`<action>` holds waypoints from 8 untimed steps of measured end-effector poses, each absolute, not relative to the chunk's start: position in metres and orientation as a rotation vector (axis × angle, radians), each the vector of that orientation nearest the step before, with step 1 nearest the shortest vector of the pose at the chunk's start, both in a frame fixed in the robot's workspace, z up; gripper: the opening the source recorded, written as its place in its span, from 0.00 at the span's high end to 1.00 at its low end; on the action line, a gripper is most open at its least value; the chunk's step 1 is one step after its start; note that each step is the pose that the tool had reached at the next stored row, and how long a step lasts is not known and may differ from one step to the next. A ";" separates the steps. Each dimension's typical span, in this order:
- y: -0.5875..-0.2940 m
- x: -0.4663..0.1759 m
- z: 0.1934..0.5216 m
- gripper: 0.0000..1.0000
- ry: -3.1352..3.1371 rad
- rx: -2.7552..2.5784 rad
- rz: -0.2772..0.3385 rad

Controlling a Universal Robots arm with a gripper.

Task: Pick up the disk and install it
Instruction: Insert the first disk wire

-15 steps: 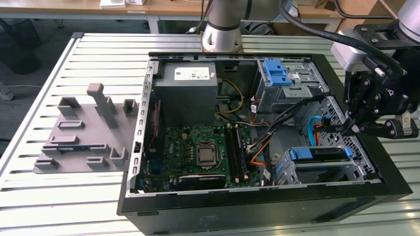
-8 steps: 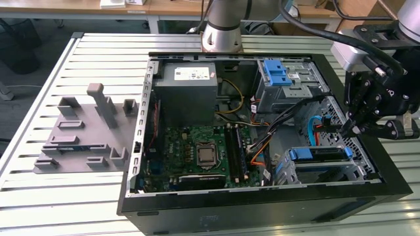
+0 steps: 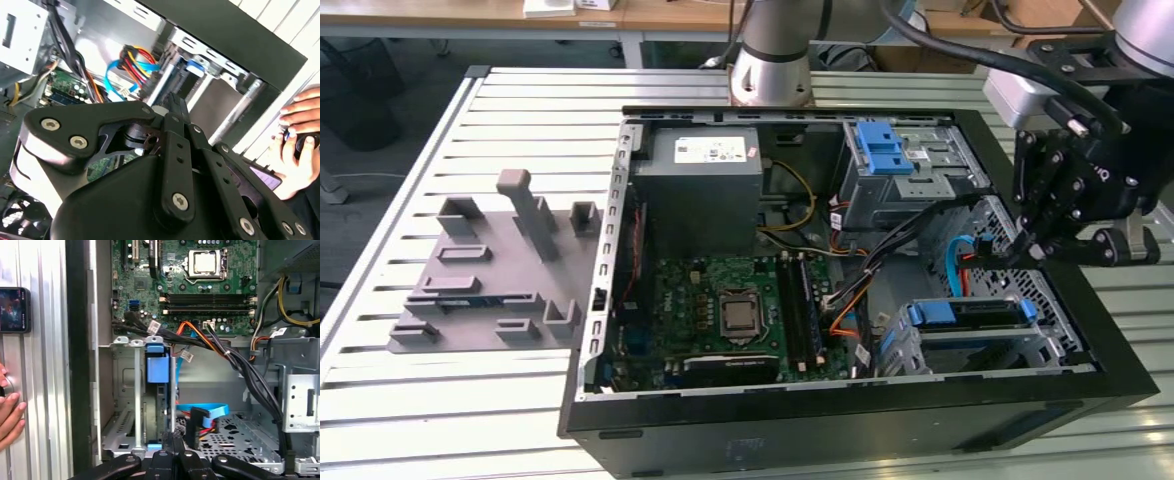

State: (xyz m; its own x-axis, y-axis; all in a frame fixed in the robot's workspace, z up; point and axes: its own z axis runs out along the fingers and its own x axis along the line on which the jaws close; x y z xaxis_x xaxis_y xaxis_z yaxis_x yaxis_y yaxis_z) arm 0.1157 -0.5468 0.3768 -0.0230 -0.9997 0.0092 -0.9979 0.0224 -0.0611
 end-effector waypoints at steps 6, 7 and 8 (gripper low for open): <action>-0.538 0.115 0.372 0.81 2.221 -2.171 -0.080; -0.536 0.115 0.372 0.81 2.221 -2.171 -0.080; -0.535 0.114 0.371 0.76 2.221 -2.171 -0.080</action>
